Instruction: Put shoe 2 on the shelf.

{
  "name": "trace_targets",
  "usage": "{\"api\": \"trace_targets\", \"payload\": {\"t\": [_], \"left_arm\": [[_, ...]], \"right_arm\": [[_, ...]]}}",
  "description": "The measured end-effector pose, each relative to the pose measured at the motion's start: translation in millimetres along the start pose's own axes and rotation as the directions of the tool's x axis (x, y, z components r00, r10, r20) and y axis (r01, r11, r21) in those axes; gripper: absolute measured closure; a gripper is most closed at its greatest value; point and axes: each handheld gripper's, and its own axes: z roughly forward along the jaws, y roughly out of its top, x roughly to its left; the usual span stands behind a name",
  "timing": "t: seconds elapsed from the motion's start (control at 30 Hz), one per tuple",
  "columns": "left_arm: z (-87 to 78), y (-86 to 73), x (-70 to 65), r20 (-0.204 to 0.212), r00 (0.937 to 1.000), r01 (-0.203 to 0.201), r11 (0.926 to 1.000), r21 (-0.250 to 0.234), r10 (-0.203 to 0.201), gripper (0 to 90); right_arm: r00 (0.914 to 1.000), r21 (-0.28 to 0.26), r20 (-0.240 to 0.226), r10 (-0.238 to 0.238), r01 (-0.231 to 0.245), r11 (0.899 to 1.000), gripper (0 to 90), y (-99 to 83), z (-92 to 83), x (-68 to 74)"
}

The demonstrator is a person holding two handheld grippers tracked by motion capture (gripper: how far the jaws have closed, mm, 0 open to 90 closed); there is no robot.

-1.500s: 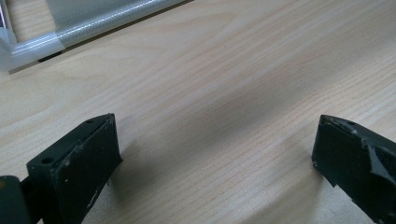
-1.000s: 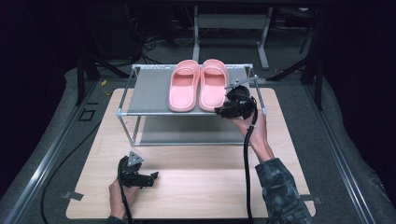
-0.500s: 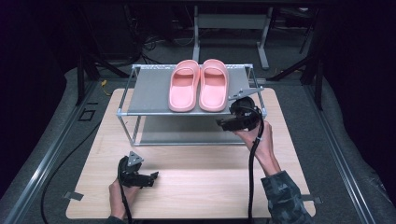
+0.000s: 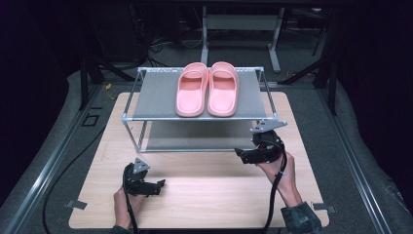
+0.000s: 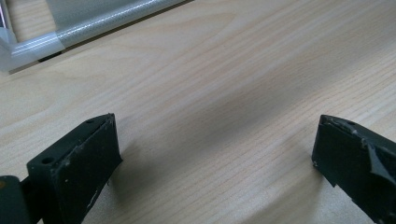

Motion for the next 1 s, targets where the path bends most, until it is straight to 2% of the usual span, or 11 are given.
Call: {"api": "trace_targets", "payload": {"t": [0.23,0.37,0.5,0.63,0.67,0.7,0.73,0.8,0.83,0.87,1.0], "left_arm": [[0.0,0.0,0.0,-0.001,1.0,0.0,1.0,0.0,0.0,0.6],[0.2,0.0,0.0,-0.001,1.0,0.0,1.0,-0.001,0.0,0.6],[0.2,0.0,0.0,-0.002,1.0,0.001,1.0,-0.002,-0.001,0.6],[0.2,0.0,0.0,-0.002,1.0,0.001,1.0,-0.002,-0.001,0.6],[0.2,0.0,0.0,-0.002,1.0,0.0,1.0,-0.001,0.0,0.6],[0.2,0.0,0.0,-0.002,1.0,0.001,1.0,-0.002,-0.001,0.6],[0.2,0.0,0.0,-0.002,1.0,0.001,1.0,-0.002,-0.001,0.6],[0.3,0.1,0.0,-0.002,1.0,0.001,1.0,-0.002,-0.001,0.6],[0.3,0.1,0.1,-0.002,1.0,0.002,1.0,-0.002,-0.002,0.6],[0.4,0.2,0.1,-0.002,1.0,0.002,1.0,-0.002,-0.002,0.6],[0.4,0.1,0.0,-0.003,1.0,0.002,1.0,-0.002,-0.002,0.6]], "right_arm": [[0.9991,0.017,0.041,0.012,-0.012,1.0,15.2,-40.2,3.1,-4.5],[0.9988,0.045,0.03,0.037,-0.039,0.998,13.2,-65.6,8.9,-9.4],[0.996,0.067,0.06,0.066,-0.07,0.995,11.0,-94.2,14.8,-15.7],[0.9941,0.057,0.057,0.092,-0.095,0.994,10.9,-114.2,19.5,-20.8],[0.9888,0.079,0.123,0.084,-0.094,0.992,11.3,-119.8,18.8,-20.6],[0.9917,0.036,0.06,0.114,-0.117,0.993,11.3,-132.7,22.9,-26.1],[0.9917,0.036,0.06,0.114,-0.117,0.993,11.3,-132.7,22.9,-26.1],[0.9785,0.058,0.168,0.119,-0.131,0.99,11.1,-145.7,21.7,-28.0],[0.9744,0.059,0.188,0.124,-0.137,0.989,10.4,-150.2,21.6,-29.2],[0.9707,0.035,0.198,0.136,-0.146,0.989,10.4,-162.8,20.9,-33.5],[0.9682,0.016,0.188,0.165,-0.171,0.985,10.4,-174.8,20.4,-39.2]]}}
